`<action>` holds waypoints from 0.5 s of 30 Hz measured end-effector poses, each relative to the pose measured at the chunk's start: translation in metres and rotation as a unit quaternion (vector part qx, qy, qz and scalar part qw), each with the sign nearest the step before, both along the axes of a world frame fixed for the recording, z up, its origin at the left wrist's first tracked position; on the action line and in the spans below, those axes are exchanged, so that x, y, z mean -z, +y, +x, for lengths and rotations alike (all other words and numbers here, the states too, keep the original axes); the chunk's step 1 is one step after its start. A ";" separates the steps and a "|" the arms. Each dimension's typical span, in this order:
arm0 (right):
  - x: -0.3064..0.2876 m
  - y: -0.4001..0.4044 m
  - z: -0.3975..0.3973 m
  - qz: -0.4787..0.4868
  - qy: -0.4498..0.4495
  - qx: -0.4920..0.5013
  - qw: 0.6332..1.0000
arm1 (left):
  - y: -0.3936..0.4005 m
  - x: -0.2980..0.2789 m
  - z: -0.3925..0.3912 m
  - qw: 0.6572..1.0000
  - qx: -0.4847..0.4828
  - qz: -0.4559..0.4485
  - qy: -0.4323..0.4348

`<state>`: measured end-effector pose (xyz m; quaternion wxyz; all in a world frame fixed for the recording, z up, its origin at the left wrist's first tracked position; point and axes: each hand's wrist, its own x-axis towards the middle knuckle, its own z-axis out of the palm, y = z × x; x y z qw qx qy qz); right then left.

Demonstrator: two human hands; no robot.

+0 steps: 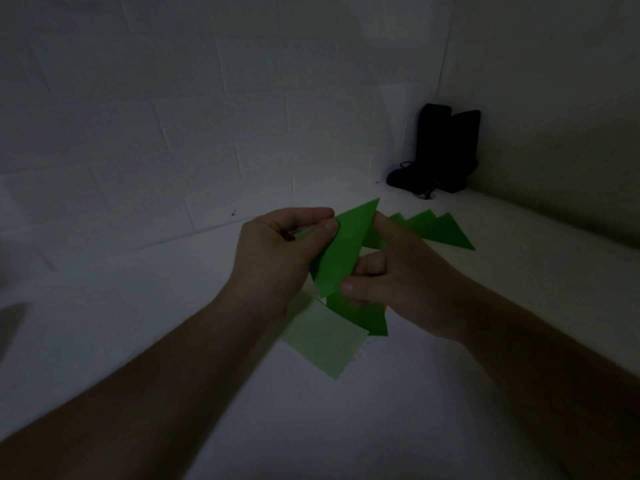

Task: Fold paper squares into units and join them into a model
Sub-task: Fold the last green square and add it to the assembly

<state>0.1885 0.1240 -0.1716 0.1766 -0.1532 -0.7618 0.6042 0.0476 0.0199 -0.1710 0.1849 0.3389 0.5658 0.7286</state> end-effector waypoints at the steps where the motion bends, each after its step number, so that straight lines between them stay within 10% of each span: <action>1: 0.000 0.001 0.000 -0.008 0.000 -0.004 1.000 | 0.000 0.000 0.000 1.000 0.001 -0.002 0.013; 15: -0.008 0.009 -0.001 -0.147 0.142 0.105 0.973 | -0.006 0.000 0.007 0.988 0.147 -0.041 0.031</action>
